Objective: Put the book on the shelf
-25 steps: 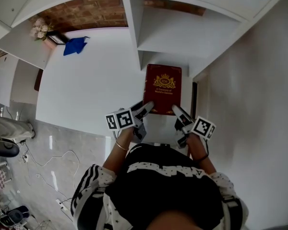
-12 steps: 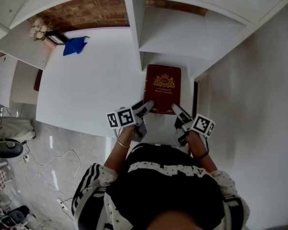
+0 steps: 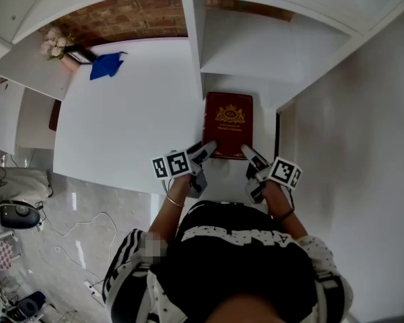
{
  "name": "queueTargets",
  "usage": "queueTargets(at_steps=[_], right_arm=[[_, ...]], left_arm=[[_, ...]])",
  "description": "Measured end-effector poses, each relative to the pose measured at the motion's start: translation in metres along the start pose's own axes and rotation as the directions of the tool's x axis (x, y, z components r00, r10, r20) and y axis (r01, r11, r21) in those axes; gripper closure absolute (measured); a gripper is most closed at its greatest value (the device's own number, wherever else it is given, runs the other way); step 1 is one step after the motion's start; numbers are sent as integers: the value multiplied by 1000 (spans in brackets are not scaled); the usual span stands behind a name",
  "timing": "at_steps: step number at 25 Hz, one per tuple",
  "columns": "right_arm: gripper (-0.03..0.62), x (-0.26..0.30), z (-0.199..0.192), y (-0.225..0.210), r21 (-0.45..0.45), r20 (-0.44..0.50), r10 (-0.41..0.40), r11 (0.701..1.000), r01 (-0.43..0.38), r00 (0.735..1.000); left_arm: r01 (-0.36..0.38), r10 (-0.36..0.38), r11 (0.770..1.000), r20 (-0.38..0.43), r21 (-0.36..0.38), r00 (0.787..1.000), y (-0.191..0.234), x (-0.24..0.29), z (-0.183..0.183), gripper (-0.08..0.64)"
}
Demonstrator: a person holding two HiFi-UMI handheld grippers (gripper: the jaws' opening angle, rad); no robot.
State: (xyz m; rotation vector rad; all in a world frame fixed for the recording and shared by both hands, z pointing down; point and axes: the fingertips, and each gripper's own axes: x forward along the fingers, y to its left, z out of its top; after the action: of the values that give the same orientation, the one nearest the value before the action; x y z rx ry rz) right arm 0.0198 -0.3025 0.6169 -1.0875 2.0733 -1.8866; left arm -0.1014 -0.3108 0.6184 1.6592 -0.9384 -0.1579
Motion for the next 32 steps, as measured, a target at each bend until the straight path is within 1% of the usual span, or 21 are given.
queueTargets(at_steps=[2,7,10,14,19,24,27,28,32], right_arm=[[328,0,-2,1,4,2,-18,1000,18,1000],[328,8,-1,-2,2,13,5,1000,-5,1000],[328,10,-1,-5,16,21,-21,1000,21,1000],[330,14,1,-6,22,34,-30,999,30,999],[330,25,6,-4,8,49,-15,1000,14,999],[330,30,10,-3,7,67,-27,1000,27,997],[330,33,12,-4,13,73,-54,999,53,996],[330,35,13,-4,10,76,-49,999,49,996],[330,39,19,-5,13,91,-62,998,61,994]], left_arm=[[1,-1,1000,-4,4,1000,1,-1,1,278],[1,-1,1000,-21,18,1000,5,1,4,278],[3,-2,1000,-30,25,1000,8,3,6,278],[6,-4,1000,-43,31,999,11,5,9,278],[9,-7,999,-41,33,999,16,9,18,278],[12,-11,999,-46,34,999,18,12,25,278],[17,-15,999,-52,31,999,21,15,30,278],[19,-17,999,-53,29,998,21,16,31,278],[22,-21,999,-39,31,999,23,21,37,278]])
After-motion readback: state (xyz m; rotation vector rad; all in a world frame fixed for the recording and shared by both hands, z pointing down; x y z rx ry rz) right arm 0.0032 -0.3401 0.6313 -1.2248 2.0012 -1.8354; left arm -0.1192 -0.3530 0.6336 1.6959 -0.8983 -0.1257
